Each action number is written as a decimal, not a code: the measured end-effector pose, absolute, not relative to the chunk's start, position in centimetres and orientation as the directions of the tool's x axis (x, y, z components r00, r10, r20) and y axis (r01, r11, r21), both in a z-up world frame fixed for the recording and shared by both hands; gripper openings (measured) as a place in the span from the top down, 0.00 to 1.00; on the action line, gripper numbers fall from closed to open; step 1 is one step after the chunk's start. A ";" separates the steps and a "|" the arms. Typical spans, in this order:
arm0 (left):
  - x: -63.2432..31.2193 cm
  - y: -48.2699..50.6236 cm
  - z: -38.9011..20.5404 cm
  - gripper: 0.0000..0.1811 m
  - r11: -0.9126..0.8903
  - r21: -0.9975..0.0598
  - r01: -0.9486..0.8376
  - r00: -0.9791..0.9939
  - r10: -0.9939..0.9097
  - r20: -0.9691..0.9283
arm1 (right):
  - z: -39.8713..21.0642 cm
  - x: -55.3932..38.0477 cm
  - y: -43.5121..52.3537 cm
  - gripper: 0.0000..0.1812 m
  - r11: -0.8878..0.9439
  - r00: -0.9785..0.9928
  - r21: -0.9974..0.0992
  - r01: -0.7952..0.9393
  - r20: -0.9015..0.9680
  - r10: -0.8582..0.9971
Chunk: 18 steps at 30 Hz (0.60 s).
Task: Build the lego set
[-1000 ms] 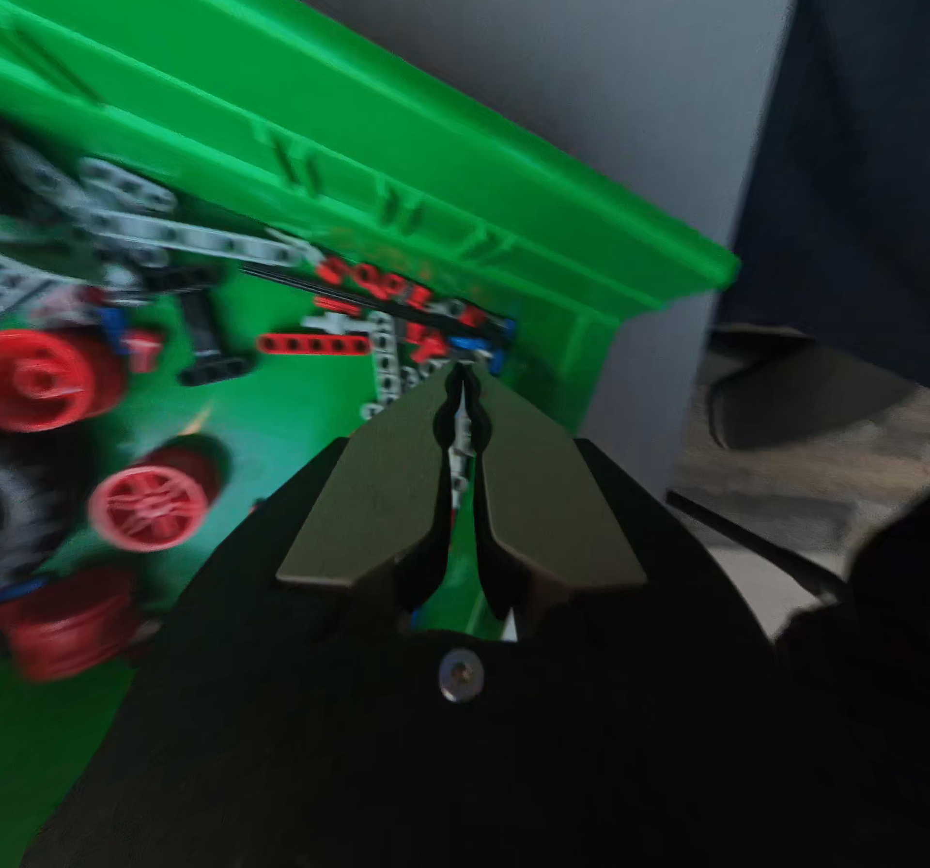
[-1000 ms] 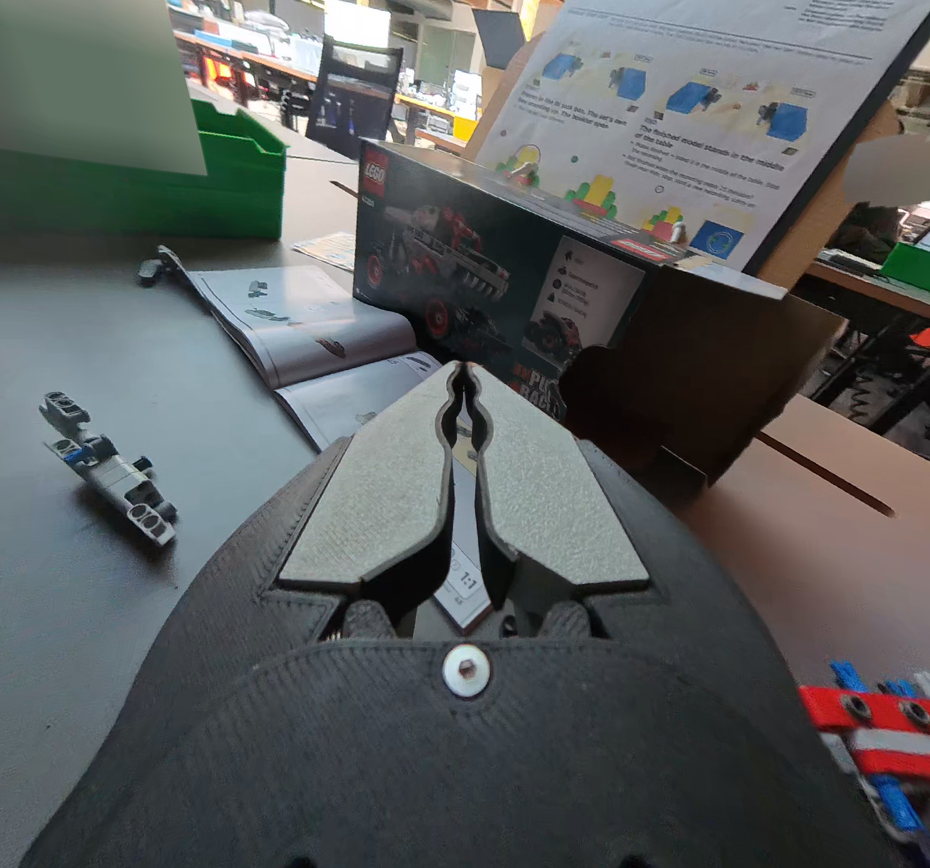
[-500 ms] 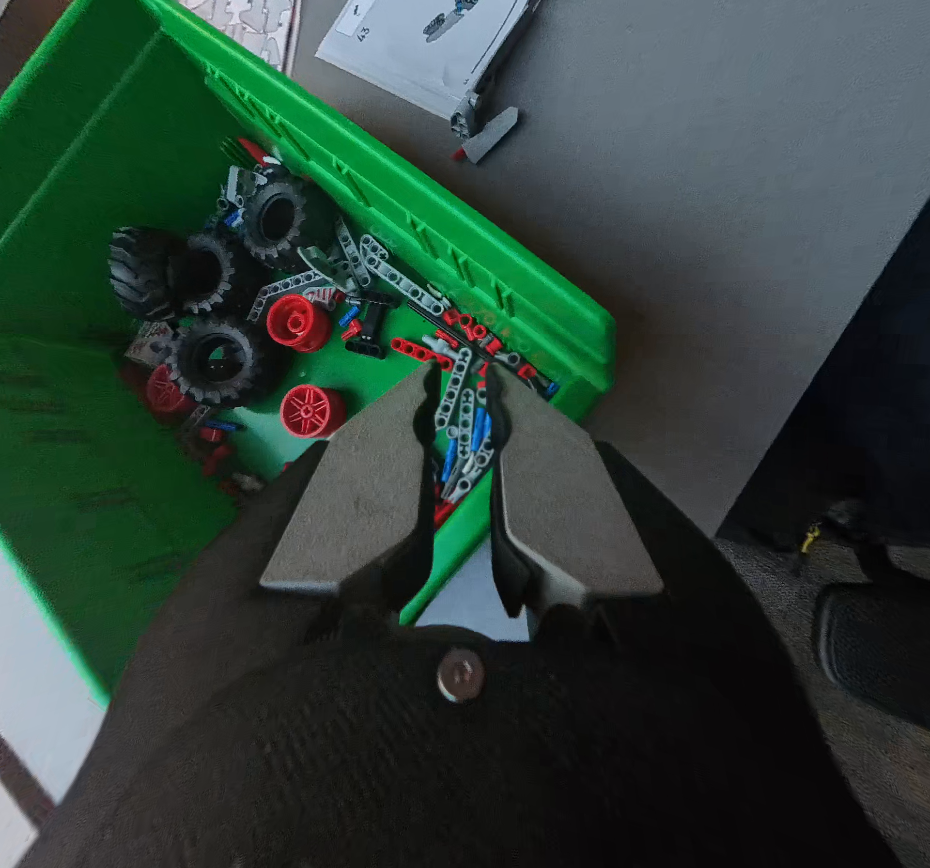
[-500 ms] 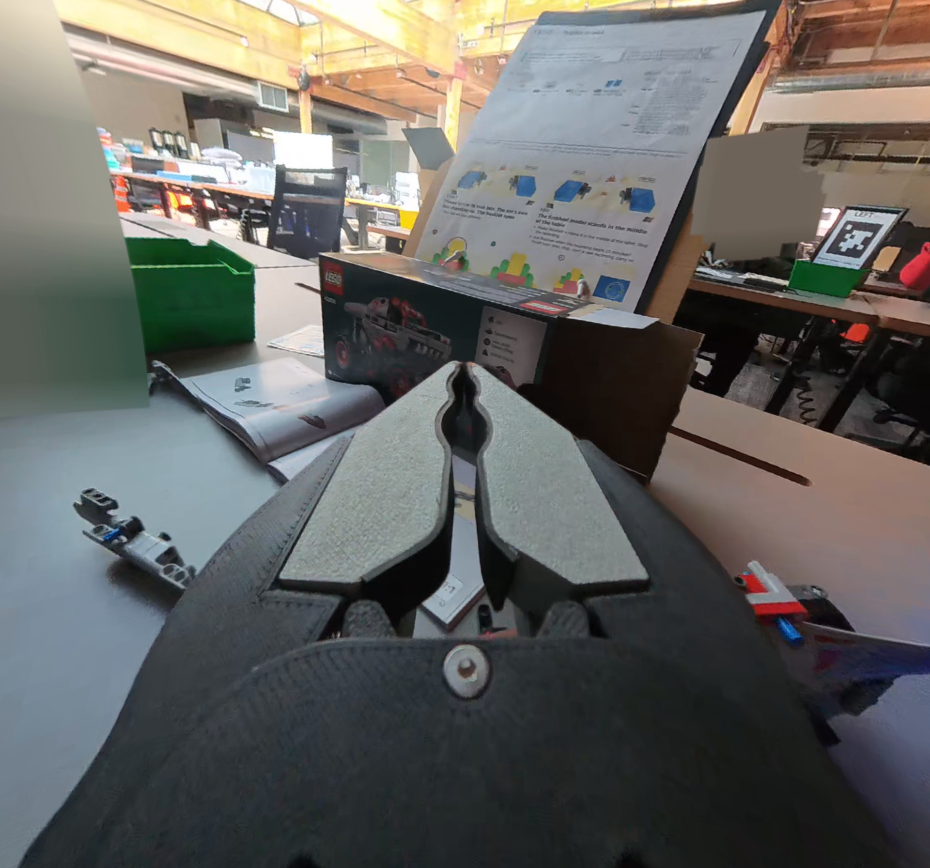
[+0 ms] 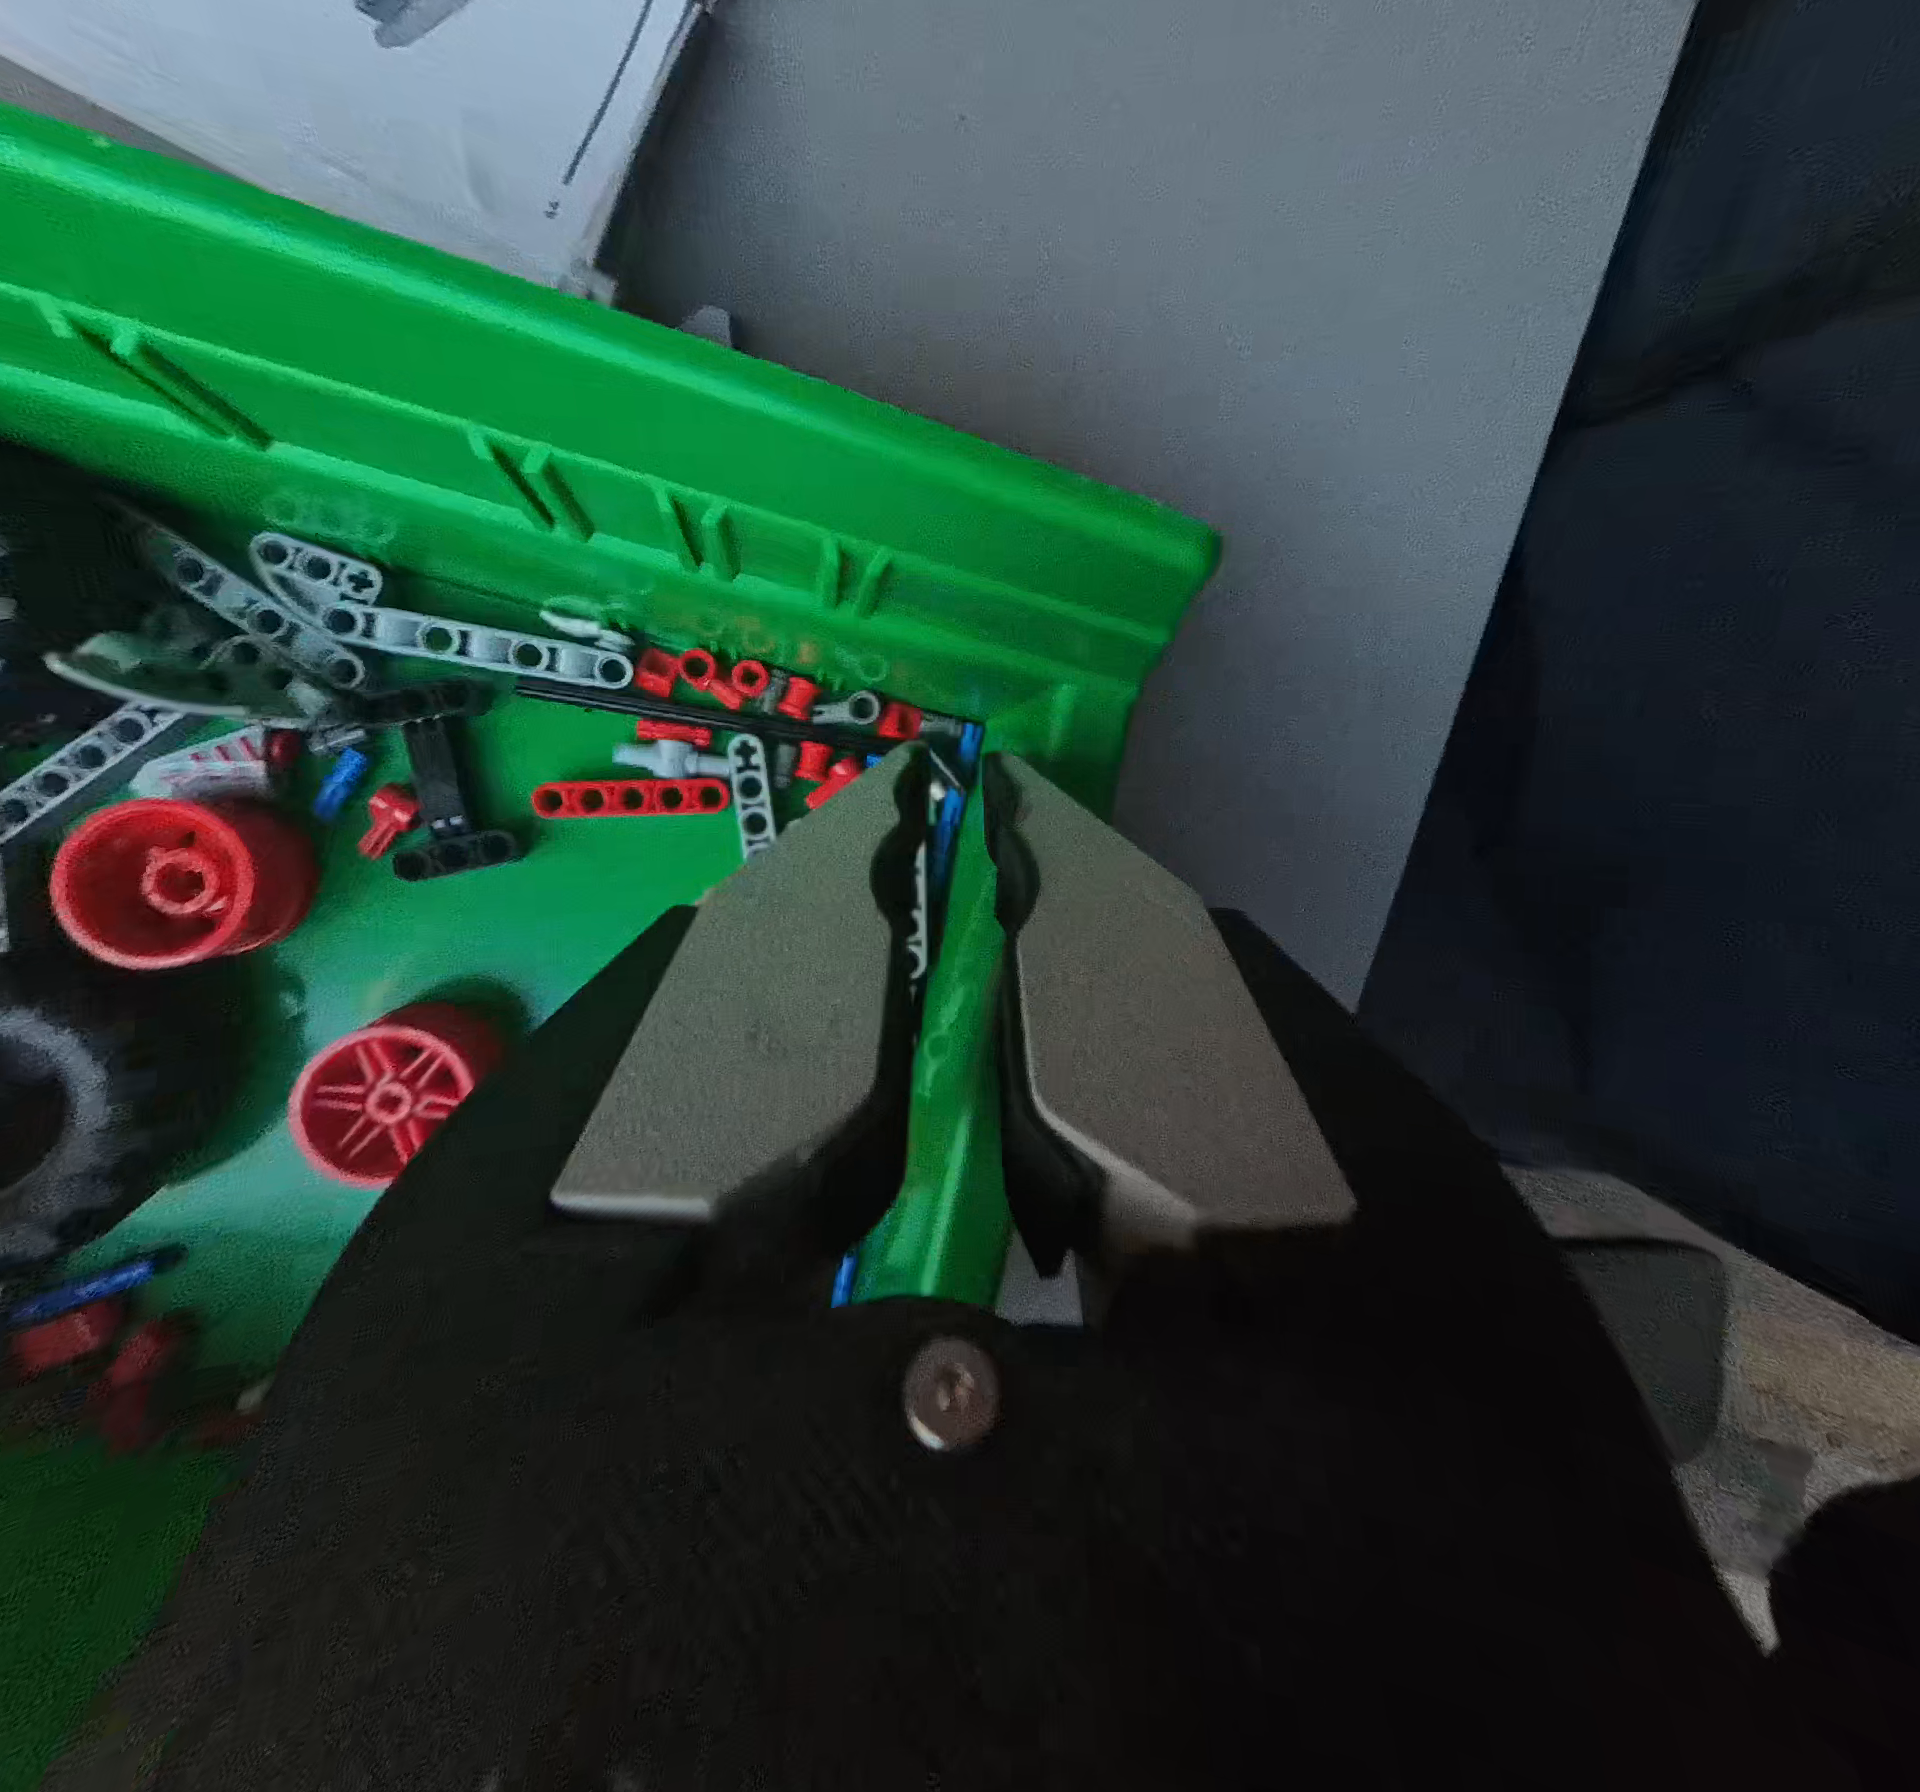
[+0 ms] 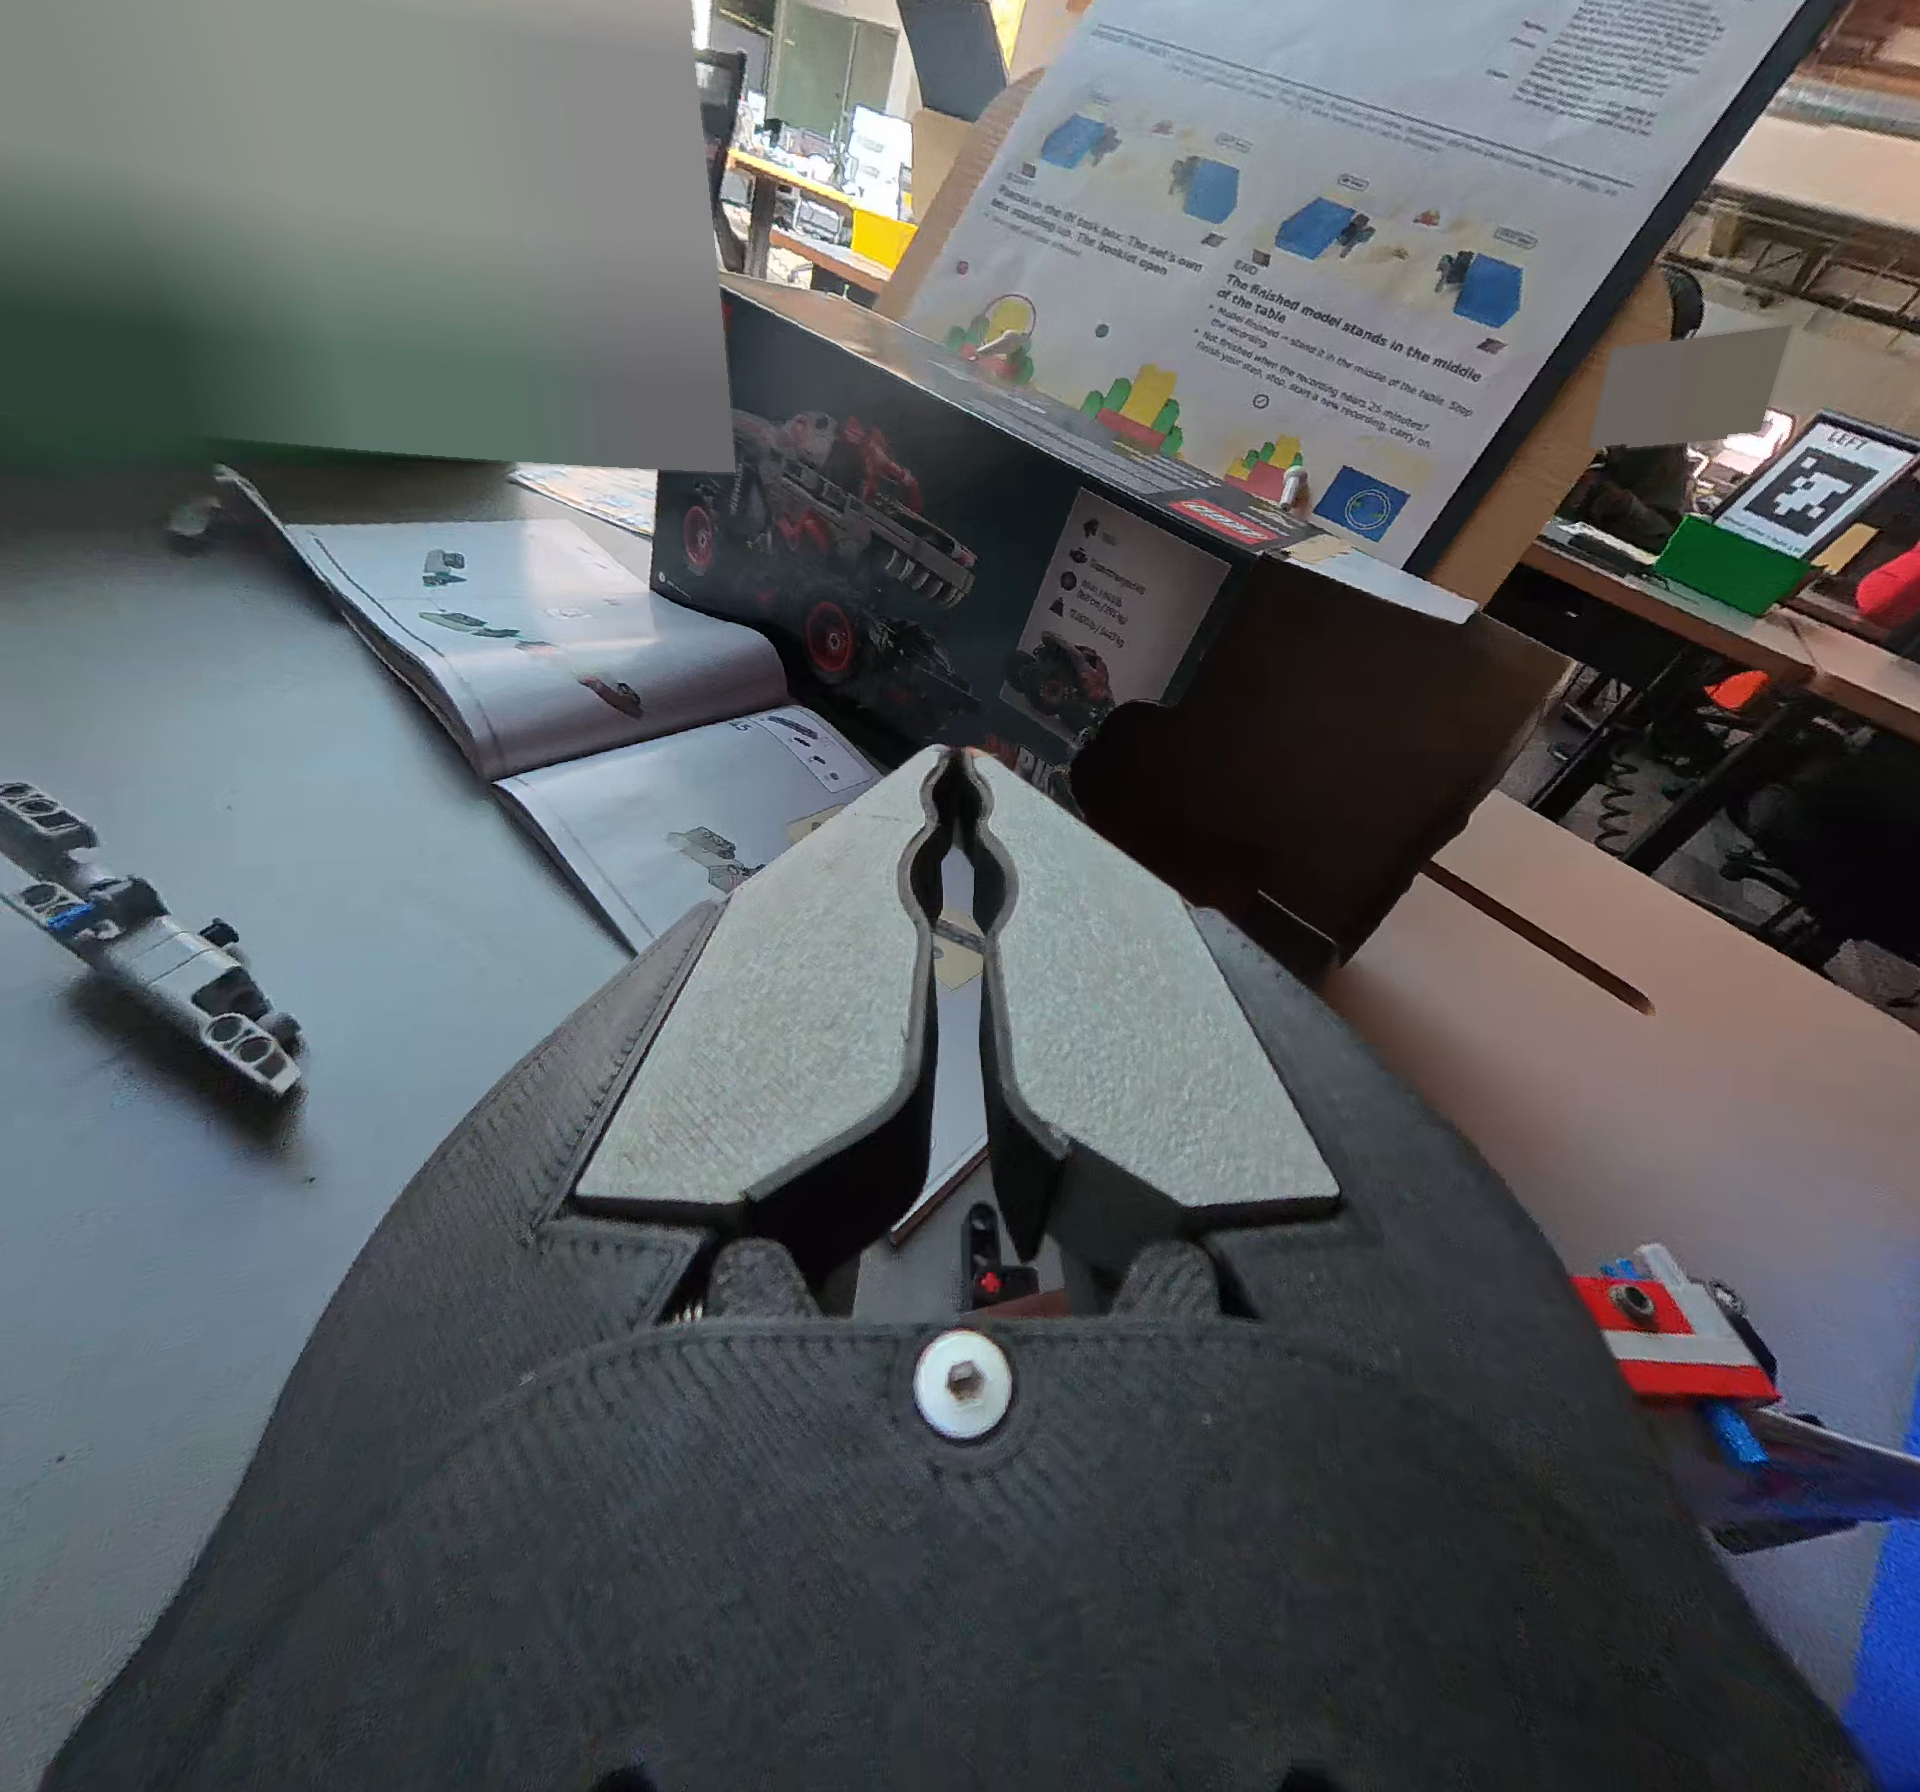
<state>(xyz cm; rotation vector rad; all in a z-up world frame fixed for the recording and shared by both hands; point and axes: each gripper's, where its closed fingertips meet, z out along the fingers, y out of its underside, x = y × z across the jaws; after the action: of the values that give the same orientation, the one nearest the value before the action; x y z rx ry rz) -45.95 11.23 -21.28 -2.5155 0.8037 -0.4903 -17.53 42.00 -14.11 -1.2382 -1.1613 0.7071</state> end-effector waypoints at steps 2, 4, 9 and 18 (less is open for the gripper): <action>-47.3 11.4 -19.8 0.96 -0.708 -0.580 -0.403 0.825 -0.555 0.105 | -14.0 -17.4 41.5 1.00 0.235 0.294 -0.959 0.158 0.273 0.916; -49.2 11.4 -17.9 0.92 -0.671 -0.644 -0.366 0.874 -0.486 0.010 | -13.7 -17.0 41.4 1.00 0.241 0.308 -0.960 0.145 0.275 0.911; -55.9 12.0 -12.5 0.82 -0.569 -0.700 -0.431 0.898 -0.343 -0.274 | -14.8 -16.1 42.6 1.00 0.262 0.407 -0.937 0.229 0.337 0.849; -60.8 14.9 -10.5 0.83 -0.472 -0.733 -0.490 0.870 -0.325 -0.372 | -16.5 -14.3 45.8 0.97 0.192 0.563 -0.911 0.366 0.381 0.734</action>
<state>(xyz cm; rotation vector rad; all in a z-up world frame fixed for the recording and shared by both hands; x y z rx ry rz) -60.80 14.88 -10.50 -2.1047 0.5890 0.2231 -14.31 45.76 -16.55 -1.4161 -1.0172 0.3332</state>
